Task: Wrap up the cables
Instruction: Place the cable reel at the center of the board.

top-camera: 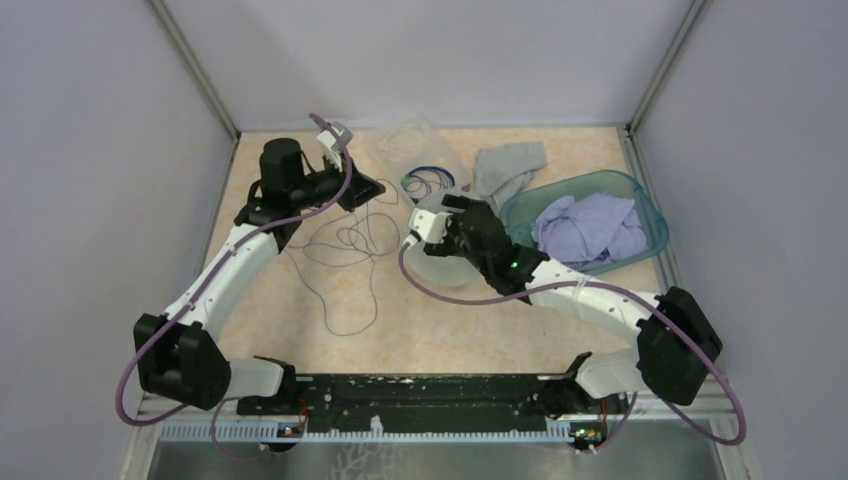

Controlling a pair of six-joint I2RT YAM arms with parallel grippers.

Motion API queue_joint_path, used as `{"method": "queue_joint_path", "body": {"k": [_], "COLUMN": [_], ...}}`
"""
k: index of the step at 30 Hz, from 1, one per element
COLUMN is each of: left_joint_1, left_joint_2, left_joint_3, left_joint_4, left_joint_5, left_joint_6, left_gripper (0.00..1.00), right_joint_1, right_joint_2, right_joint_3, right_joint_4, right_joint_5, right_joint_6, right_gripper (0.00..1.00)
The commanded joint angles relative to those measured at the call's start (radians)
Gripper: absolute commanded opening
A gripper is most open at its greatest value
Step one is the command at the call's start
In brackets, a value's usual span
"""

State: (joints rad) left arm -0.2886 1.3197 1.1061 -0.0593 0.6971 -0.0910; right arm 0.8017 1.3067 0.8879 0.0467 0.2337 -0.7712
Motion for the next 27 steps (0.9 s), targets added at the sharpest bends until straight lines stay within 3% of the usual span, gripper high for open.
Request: {"method": "queue_joint_path", "body": {"k": [1,5,9,17,22,27], "left_joint_1": [-0.004,-0.003,0.006,0.021,0.023,0.025], "left_joint_2": [-0.028,-0.027,-0.021,-0.002,0.002,0.006], "left_joint_3": [-0.004,0.009,0.023,0.045,0.049,0.049], "left_joint_4": [0.024,0.010,-0.004,-0.013,-0.016,-0.016], "left_joint_5": [-0.035,-0.086,-0.130,-0.143,-0.139,-0.137], "left_joint_6": [0.004,0.012,0.016,0.017,0.020,0.022], "left_gripper": [0.00,0.00,0.00,0.00,0.00,0.00], "right_joint_1": [0.088,0.154,0.232,0.322,0.370,0.395], "right_joint_2": [-0.003,0.043,0.120,0.295,0.337,0.326], "right_joint_3": [-0.022,-0.050,-0.132,-0.211,-0.241,-0.235], "right_joint_4": [0.328,0.460,0.712,1.027,1.060,0.942], "right_joint_5": [0.287,0.396,0.505,0.621,0.656,0.669], "right_joint_6": [-0.250,-0.371,-0.569,-0.760,-0.761,-0.661], "right_gripper": [0.00,0.00,0.00,0.02,0.08,0.21]}}
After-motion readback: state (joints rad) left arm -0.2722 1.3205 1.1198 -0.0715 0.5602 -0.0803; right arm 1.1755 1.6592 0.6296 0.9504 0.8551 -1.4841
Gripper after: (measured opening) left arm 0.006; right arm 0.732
